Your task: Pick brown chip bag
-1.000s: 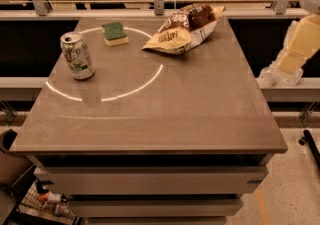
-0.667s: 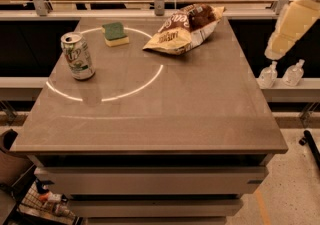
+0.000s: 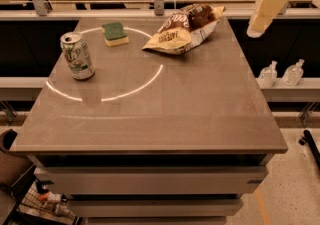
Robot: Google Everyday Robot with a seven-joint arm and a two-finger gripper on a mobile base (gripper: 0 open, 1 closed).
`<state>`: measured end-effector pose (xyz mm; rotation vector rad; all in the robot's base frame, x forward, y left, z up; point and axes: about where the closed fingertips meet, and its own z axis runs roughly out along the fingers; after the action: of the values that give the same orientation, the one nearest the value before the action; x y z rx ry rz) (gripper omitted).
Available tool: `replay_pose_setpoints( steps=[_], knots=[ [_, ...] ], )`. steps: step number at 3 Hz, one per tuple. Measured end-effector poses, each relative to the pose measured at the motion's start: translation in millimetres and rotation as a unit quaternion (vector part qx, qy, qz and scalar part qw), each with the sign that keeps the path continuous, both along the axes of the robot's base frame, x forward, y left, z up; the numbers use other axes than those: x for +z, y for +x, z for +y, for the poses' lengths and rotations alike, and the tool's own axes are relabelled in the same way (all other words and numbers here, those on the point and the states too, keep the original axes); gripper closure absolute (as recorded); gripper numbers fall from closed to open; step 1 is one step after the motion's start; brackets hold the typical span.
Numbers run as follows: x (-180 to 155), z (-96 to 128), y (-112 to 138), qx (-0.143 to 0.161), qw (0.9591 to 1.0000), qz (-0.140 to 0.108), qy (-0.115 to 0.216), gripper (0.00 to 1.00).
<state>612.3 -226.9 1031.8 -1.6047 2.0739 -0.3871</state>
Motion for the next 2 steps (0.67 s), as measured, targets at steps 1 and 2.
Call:
replay_pose_setpoints(
  steps=[1,2],
  knots=[
    [-0.7,16.7,24.4,0.054,0.9985,-0.009,0.007,0.0],
    [-5.2,26.6,38.5,0.087,0.996,-0.012,0.018,0.0]
  ],
)
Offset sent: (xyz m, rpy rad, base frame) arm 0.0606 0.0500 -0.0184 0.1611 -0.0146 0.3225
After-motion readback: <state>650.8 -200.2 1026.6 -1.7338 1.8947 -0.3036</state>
